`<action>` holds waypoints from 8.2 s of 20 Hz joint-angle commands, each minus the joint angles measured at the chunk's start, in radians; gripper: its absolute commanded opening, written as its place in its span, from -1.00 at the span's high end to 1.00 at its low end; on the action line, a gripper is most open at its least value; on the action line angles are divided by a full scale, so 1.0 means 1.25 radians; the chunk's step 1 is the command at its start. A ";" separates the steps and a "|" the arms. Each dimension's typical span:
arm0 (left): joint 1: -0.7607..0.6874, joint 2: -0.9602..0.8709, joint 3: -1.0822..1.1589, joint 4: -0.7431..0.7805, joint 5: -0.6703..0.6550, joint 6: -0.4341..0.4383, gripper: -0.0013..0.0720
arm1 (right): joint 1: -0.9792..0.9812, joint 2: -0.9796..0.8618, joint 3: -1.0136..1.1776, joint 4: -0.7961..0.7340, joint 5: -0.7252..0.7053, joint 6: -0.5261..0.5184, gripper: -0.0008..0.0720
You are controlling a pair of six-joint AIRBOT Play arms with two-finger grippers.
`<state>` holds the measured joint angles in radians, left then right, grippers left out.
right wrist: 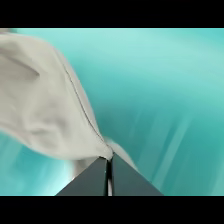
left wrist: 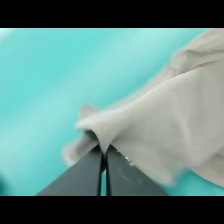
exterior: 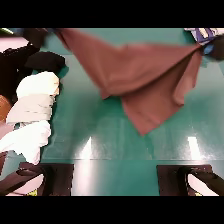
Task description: Fold the shirts.
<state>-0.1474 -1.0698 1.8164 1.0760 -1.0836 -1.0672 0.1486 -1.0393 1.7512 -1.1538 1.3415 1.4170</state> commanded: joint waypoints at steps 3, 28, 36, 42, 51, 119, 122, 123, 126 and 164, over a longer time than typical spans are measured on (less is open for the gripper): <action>0.001 0.171 0.196 0.032 0.094 -0.056 0.89 | -0.052 0.006 0.294 0.000 0.019 -0.001 0.94; 0.001 -0.494 -0.033 0.199 -0.018 -0.242 0.89 | -0.068 -0.573 0.024 0.008 0.002 -0.037 0.94; 0.001 -0.551 -0.020 0.233 0.063 -0.279 -0.19 | -0.067 -0.623 0.054 0.011 -0.054 -0.036 0.13; 0.098 -0.524 0.059 0.239 -0.258 -0.349 -0.19 | -0.139 -0.555 0.145 0.034 0.176 -0.038 0.06; 0.189 -0.214 -0.368 0.221 -0.289 -0.354 -0.19 | -0.297 -0.227 -0.283 0.260 0.189 -0.097 0.06; 0.189 0.174 -0.038 -0.176 0.040 -0.140 0.89 | -0.255 0.187 -0.070 0.020 -0.156 0.010 0.94; 0.189 0.174 0.166 -0.176 0.055 -0.156 0.89 | -0.255 0.154 0.140 0.020 -0.147 0.002 0.94; 0.189 0.174 0.214 -0.176 0.063 -0.171 0.89 | -0.255 0.145 0.194 0.020 -0.139 0.002 0.94; 0.189 0.176 0.311 -0.190 0.073 -0.222 0.89 | -0.255 0.131 0.302 -0.013 -0.110 0.002 0.94; 0.163 -0.435 -0.298 -0.065 0.085 -0.067 0.90 | -0.163 -0.524 -0.119 -0.113 -0.060 -0.012 0.94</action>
<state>0.0563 -1.6131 1.5196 0.9398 -0.9497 -1.1572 -0.0578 -1.7241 1.7344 -1.3106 1.3178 1.4014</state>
